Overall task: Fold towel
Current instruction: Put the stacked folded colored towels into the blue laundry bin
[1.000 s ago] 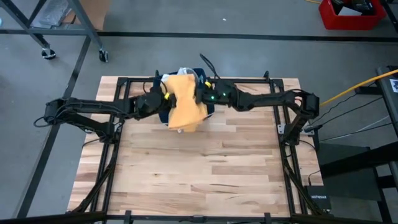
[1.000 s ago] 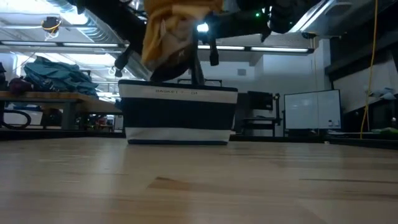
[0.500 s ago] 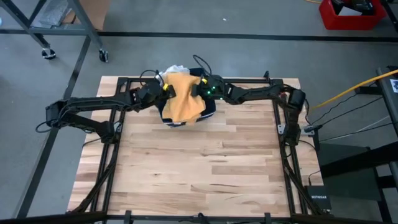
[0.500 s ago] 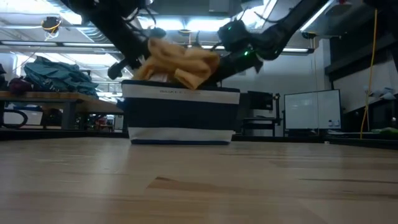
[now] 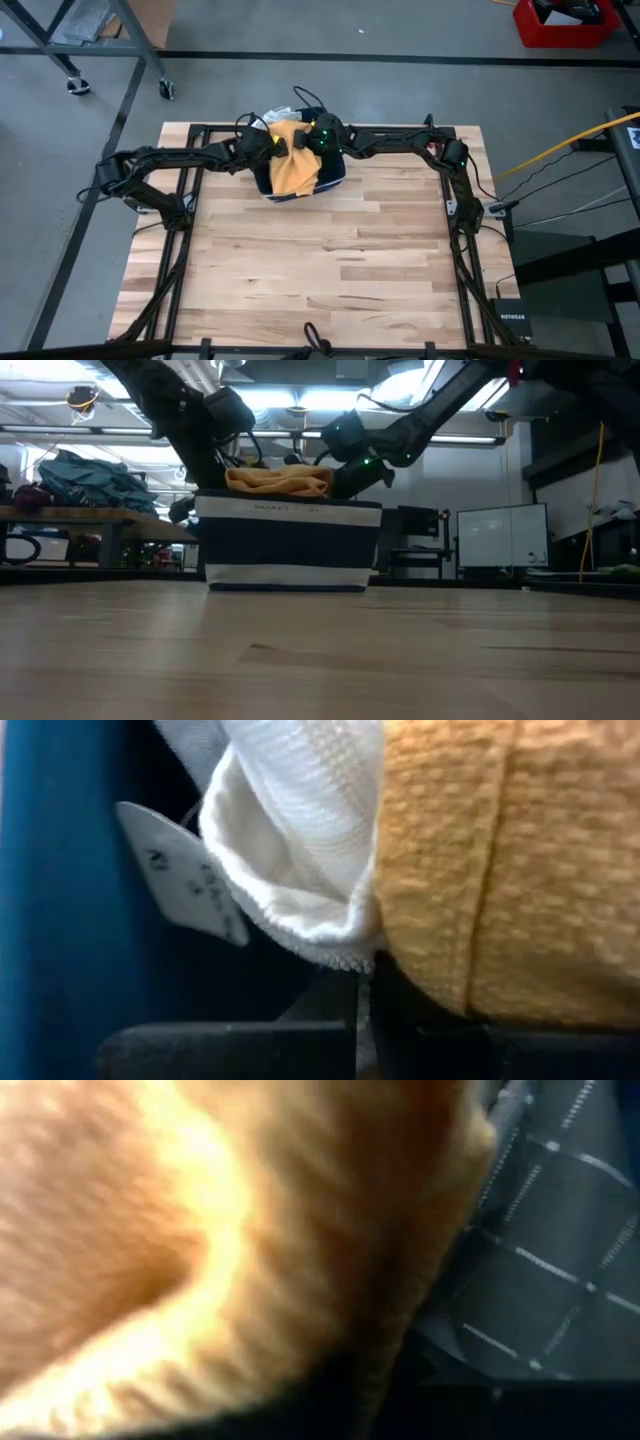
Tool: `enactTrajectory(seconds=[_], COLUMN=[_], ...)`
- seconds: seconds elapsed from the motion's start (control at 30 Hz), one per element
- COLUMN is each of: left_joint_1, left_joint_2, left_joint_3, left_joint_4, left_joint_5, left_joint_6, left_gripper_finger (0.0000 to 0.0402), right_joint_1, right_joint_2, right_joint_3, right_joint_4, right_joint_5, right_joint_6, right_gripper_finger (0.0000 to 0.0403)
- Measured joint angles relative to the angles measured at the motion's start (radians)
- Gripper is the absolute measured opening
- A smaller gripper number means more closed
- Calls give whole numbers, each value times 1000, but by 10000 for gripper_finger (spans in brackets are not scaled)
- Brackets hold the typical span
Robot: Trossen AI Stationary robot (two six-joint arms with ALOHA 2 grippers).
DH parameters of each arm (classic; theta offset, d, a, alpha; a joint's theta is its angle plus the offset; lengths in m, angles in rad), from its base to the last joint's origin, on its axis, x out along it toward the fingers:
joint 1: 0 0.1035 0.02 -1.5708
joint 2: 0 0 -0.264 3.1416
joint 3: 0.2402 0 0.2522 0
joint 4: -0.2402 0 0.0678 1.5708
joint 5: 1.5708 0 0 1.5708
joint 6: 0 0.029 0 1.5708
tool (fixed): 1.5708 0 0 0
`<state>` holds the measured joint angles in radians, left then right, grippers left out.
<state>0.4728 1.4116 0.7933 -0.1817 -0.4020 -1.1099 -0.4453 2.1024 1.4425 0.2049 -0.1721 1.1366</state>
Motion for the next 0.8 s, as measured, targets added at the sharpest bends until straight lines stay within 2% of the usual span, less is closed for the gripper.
enactTrajectory(seconds=[0.17, 0.33, 0.47, 0.6, 0.8], left_joint_1=[24, 32, 32, 33, 45], left_joint_2=[2, 3, 2, -5, -63], left_joint_3=[0, 0, 0, 0, 0], left_joint_4=[-46, -53, -74, -121, -229], left_joint_5=[2, 2, 2, 2, 8], left_joint_6=[0, 50, 98, 78, 22], left_gripper_finger=[5, 41, 84, 119, 118], right_joint_1=[-2, -3, -8, -28, -47], right_joint_2=[-4, -4, -4, -5, -8], right_joint_3=[7, 7, 7, 8, 10], right_joint_4=[-27, -24, -24, -34, -93], right_joint_5=[32, 25, -23, -121, -193], right_joint_6=[-16, -28, -42, -24, 114], right_gripper_finger=[65, 97, 130, 161, 165])
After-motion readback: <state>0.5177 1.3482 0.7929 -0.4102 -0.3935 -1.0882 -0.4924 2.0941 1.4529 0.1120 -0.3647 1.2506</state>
